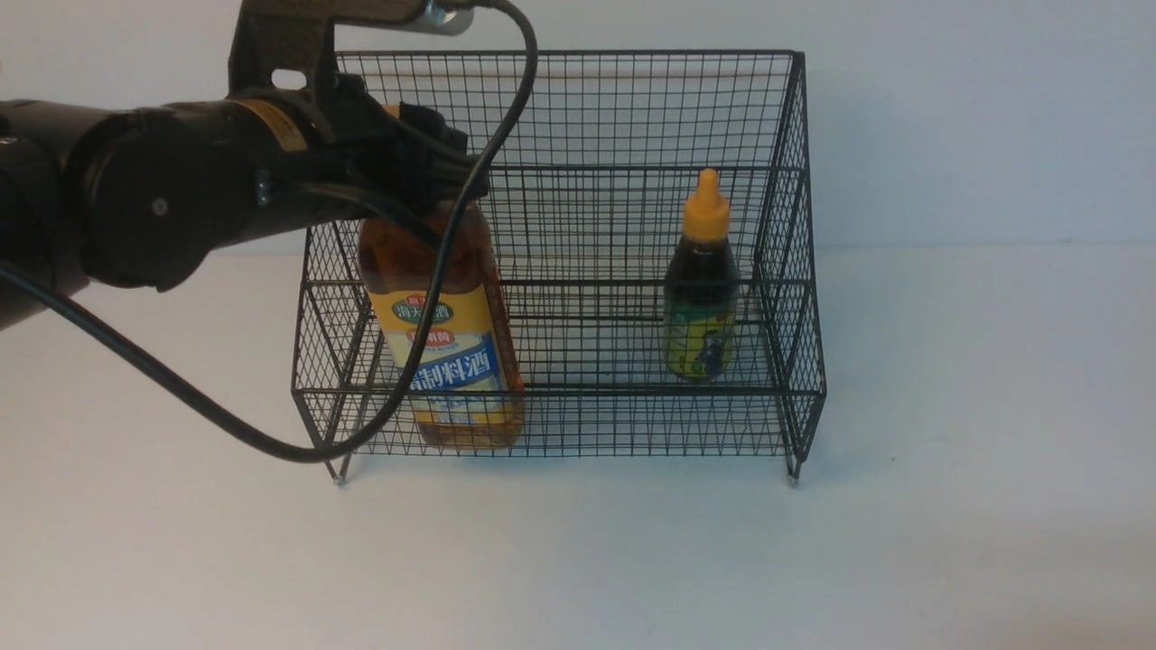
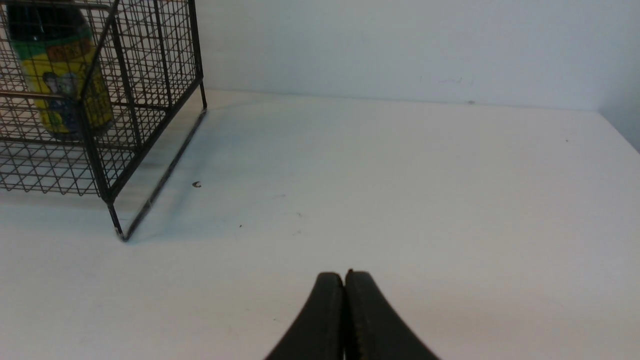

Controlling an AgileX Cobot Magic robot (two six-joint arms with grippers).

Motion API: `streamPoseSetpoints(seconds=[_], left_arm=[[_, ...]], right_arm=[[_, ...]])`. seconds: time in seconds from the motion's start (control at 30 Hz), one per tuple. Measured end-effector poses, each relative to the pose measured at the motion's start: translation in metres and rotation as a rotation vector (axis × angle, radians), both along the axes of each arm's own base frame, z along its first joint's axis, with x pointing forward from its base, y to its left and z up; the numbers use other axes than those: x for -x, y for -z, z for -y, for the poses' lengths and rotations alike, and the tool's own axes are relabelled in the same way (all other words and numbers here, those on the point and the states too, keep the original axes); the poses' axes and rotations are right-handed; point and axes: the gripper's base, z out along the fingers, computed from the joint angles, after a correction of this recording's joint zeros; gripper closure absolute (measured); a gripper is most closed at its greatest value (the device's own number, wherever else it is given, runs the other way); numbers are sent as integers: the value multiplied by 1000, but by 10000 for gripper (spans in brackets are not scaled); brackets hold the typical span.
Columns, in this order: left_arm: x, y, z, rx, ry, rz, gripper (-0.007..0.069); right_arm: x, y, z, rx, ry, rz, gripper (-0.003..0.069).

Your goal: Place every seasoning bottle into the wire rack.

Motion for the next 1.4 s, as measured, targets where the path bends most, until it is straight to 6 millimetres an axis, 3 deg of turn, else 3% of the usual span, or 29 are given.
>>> streamPoseSetpoints(seconds=[0.2, 0.4, 0.47, 0.57, 0.63, 0.77, 0.97, 1.0, 1.07, 1.1, 1.17, 1.2, 1.3, 1.4], left_arm=[[-2, 1, 1, 5, -2, 9, 314], [-4, -10, 1, 40, -11, 67, 167], [1, -19, -1, 44, -9, 97, 95], [8, -31, -4, 47, -6, 132, 79], [22, -49, -9, 48, 1, 181, 86], [52, -75, -20, 32, 17, 197, 186], [118, -104, -45, -19, 38, 146, 555], [120, -105, -46, -21, 38, 144, 570], [151, -115, -58, -28, 40, 142, 619], [154, -116, -59, -27, 41, 142, 619], [186, -124, -71, -16, 40, 157, 629], [188, -125, -72, -15, 40, 159, 629], [223, -130, -85, 3, 39, 189, 629], [241, -125, -92, 14, 37, 201, 629]], right_arm=[[0, 0, 0, 0, 0, 0, 673], [0, 0, 0, 0, 0, 0, 673], [0, 0, 0, 0, 0, 0, 673], [0, 0, 0, 0, 0, 0, 673], [0, 0, 0, 0, 0, 0, 673], [0, 0, 0, 0, 0, 0, 673], [0, 0, 0, 0, 0, 0, 673], [0, 0, 0, 0, 0, 0, 673], [0, 0, 0, 0, 0, 0, 673], [0, 0, 0, 0, 0, 0, 673], [0, 0, 0, 0, 0, 0, 673], [0, 0, 0, 0, 0, 0, 673], [0, 0, 0, 0, 0, 0, 673], [0, 0, 0, 0, 0, 0, 673]])
